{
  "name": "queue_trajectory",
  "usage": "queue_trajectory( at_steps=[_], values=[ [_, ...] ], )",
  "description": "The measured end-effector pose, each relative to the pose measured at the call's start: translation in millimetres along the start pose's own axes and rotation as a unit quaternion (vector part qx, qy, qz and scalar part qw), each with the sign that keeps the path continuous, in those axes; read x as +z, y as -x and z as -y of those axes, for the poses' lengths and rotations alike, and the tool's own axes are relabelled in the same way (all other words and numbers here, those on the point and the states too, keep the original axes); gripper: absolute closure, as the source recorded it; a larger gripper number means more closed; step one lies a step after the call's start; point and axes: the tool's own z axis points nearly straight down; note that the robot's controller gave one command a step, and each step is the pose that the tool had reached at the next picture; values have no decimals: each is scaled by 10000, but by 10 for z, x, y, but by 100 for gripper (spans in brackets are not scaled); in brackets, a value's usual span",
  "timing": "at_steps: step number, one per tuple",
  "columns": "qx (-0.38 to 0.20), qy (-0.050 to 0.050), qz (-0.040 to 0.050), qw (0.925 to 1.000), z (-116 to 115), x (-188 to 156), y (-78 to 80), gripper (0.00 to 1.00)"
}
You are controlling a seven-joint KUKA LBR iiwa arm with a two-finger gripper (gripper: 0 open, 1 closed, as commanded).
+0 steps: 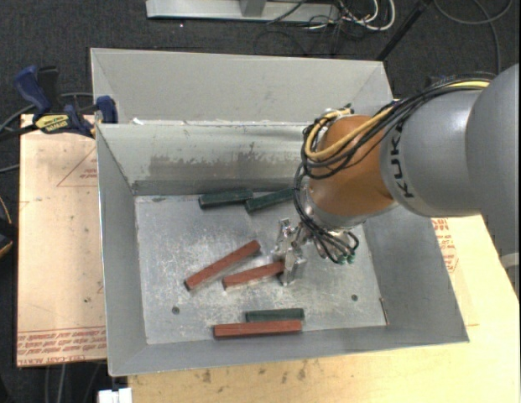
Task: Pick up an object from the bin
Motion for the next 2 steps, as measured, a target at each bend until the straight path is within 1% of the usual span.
queue_trajectory(
  at_steps=[1, 2],
  values=[
    [328, 11, -133, 9994, -173, -378, 136, 100],
    [252, 7, -104, 9996, -195, -1973, 135, 100]
  ],
)
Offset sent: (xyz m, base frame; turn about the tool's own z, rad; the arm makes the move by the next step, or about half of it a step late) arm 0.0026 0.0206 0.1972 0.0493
